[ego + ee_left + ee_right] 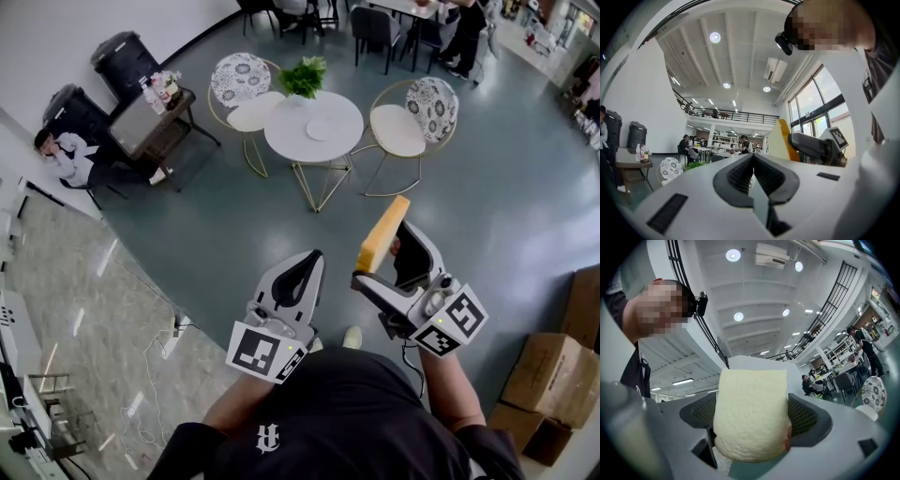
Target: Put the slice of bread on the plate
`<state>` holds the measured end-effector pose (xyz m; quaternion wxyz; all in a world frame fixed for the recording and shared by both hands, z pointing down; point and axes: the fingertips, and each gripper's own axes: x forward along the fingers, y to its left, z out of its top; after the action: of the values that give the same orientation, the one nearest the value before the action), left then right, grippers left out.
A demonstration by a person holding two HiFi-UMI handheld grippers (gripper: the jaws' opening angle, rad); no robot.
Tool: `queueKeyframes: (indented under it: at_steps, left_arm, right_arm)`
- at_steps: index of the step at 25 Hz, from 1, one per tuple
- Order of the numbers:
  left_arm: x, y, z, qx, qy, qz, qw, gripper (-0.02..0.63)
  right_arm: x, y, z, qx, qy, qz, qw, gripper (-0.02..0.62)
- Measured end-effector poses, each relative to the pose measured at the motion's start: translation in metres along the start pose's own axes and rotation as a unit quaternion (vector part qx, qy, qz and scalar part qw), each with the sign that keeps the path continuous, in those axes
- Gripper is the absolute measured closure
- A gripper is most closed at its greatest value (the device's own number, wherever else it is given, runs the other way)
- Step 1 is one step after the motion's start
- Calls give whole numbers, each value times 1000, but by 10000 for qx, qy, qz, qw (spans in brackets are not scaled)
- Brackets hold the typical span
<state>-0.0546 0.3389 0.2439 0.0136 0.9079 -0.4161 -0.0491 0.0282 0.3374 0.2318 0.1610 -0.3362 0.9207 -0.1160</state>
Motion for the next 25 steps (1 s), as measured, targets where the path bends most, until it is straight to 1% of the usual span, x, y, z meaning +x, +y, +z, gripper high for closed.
queueKeyframes:
  at_steps: [7, 15, 25]
  left_arm:
    - [5, 4, 1, 64, -18, 188, 9998, 598]
    - [15, -7, 0, 84, -43, 251, 9996, 598]
    - [33, -27, -5, 159, -63, 359, 9992, 598]
  right_arm:
    - [-11, -12, 5, 102, -71, -33, 9999, 110]
    - [-27, -28, 9, 253, -119, -50, 9996, 110]
    - [-55, -51, 17, 303, -211, -49, 9993, 110]
